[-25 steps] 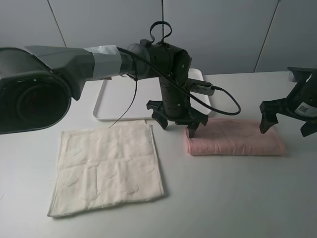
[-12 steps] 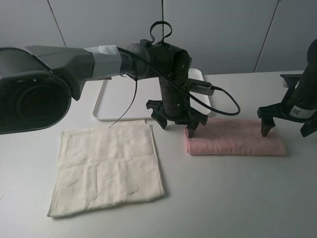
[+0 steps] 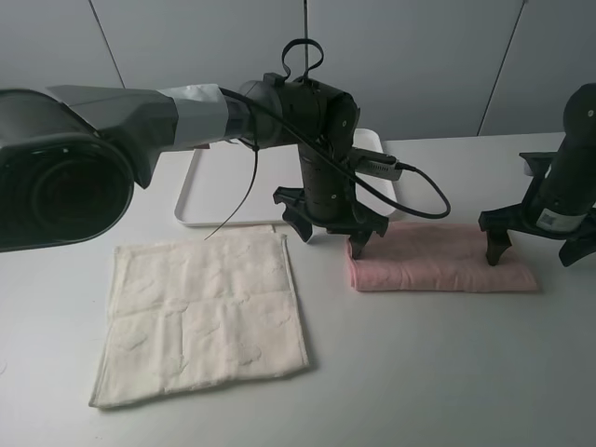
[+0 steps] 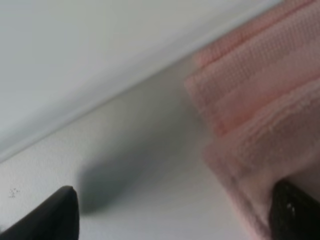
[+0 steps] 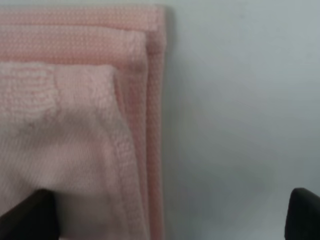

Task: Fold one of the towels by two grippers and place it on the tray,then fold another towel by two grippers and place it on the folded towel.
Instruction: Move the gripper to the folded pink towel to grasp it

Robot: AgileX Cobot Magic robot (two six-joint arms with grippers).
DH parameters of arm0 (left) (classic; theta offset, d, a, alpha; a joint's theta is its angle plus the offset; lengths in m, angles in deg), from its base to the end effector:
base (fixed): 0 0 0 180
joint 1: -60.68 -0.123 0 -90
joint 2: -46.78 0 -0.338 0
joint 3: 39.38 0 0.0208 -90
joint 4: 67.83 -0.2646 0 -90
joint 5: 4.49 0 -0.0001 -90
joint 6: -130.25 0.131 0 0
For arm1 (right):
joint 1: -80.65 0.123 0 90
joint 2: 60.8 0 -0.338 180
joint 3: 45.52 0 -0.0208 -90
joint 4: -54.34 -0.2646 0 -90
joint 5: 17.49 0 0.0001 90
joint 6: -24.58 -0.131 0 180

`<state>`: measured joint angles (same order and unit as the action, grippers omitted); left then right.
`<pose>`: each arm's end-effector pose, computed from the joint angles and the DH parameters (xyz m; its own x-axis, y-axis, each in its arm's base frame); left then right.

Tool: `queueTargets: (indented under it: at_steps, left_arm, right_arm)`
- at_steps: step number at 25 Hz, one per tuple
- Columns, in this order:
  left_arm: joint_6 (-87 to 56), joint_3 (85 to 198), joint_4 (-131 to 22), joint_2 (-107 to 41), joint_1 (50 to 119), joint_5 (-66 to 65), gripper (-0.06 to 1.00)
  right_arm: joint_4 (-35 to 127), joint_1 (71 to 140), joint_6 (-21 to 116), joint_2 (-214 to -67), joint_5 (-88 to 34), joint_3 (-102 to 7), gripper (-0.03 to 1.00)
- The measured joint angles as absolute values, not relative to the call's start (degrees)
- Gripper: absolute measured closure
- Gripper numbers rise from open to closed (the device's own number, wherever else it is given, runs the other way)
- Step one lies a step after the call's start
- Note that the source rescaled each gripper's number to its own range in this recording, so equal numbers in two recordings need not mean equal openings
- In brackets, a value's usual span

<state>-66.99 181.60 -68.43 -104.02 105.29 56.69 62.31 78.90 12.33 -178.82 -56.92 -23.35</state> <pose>0.4076 -0.4004 0.0884 -0.8770 0.4557 -0.1523 0.4658 0.8841 -0.0369 0.3450 -0.0221 0.1010 -0.9905 0.1358 -0.0206 0.1371 0.9868 -0.0864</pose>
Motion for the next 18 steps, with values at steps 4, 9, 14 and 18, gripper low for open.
queueTargets:
  at_steps: [4,9,14,18]
  left_arm:
    - [-66.6,181.6,-68.5,-104.0,105.3,56.7,-0.04]
    - [-66.3,181.6,-68.6,-104.0,105.3,56.7,-0.04]
    - [-66.2,181.6,-68.6,-104.0,105.3,56.7,-0.04]
    - [-66.2,181.6,-68.6,-104.0,105.3,56.7,-0.04]
  right_arm:
    - [62.1,78.9,12.3,-179.4,-56.9,-23.5,-0.01]
    - [61.6,78.9,12.3,-179.5,-56.8,-23.6,-0.01]
    - [61.2,78.9,12.3,-179.5,-56.4,-23.6,-0.01]
    - [60.6,78.9,12.3,-179.8,-56.1,-23.6,0.13]
